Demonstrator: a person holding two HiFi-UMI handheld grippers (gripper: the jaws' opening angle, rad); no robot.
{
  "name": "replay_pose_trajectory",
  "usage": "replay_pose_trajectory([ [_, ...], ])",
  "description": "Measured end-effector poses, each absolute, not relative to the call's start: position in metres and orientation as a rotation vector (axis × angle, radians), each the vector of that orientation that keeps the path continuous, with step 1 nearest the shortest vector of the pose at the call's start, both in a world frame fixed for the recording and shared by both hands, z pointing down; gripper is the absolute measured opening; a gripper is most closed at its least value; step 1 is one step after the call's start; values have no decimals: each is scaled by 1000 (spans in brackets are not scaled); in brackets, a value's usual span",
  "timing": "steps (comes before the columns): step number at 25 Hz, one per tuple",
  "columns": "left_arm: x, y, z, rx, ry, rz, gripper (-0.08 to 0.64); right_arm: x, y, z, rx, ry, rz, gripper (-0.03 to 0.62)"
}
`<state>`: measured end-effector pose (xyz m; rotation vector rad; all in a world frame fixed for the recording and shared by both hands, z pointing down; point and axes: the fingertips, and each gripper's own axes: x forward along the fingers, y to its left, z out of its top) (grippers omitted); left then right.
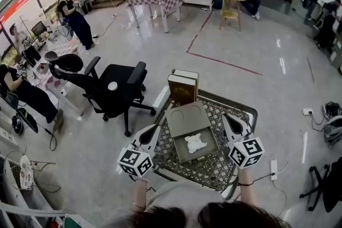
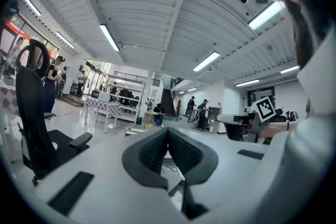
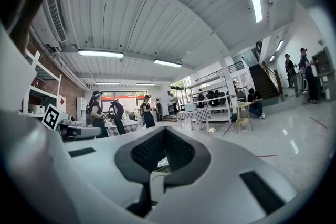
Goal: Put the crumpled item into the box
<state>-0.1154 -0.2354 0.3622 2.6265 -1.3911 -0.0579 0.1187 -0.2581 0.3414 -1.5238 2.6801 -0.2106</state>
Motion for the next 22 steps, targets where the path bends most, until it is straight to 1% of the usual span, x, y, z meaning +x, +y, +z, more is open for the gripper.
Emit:
replay_pose_trajectory([
  [22,-116,-229,359,2635,-1390,-51,17,120,-252,344,-1546,2673,-207,20],
])
